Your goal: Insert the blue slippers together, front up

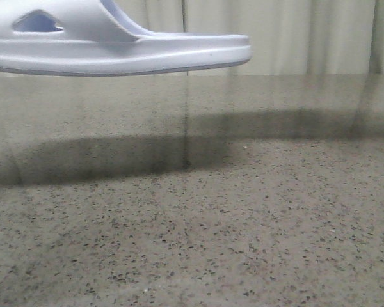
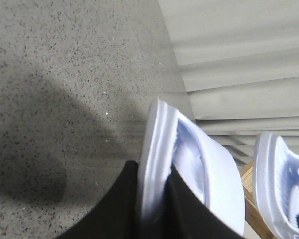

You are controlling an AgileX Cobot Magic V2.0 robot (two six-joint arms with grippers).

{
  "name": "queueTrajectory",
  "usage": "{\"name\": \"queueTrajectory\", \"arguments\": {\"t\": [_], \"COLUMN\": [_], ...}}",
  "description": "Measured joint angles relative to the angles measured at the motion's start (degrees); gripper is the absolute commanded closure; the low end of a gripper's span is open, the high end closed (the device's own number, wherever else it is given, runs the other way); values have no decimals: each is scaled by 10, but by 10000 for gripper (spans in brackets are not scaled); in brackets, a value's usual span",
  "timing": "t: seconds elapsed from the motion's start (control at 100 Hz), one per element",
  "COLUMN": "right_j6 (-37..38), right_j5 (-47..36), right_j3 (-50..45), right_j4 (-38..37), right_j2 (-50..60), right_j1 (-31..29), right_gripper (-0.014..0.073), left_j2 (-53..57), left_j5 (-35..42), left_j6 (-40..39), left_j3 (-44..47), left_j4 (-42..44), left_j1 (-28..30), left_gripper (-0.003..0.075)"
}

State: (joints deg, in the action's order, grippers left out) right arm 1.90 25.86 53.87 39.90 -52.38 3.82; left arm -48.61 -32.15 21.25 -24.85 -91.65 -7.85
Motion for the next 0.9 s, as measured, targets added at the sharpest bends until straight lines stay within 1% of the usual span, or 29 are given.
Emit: {"name": "queueTrajectory", "arguments": {"t": [0.25, 0.62, 0.7, 0.9], "right_j6": [0, -3, -19, -98], "right_j5": [79, 84, 84, 90], "right_j3": [0, -20, -20, -20], "right_j4": [-6, 5, 27, 111], "right_j2": [10, 10, 10, 10], "right_j1": [0, 0, 0, 0], "right_gripper": [701, 701, 701, 701], "left_j2": [0, 0, 0, 0], "left_j5": [-3, -55, -64, -89], "left_j6": [0, 9, 11, 16], "left_j3": [0, 0, 0, 0], "left_j4": [-5, -43, -47, -67], "left_j1": [0, 0, 0, 0], "left_gripper": [704, 704, 704, 704]}}
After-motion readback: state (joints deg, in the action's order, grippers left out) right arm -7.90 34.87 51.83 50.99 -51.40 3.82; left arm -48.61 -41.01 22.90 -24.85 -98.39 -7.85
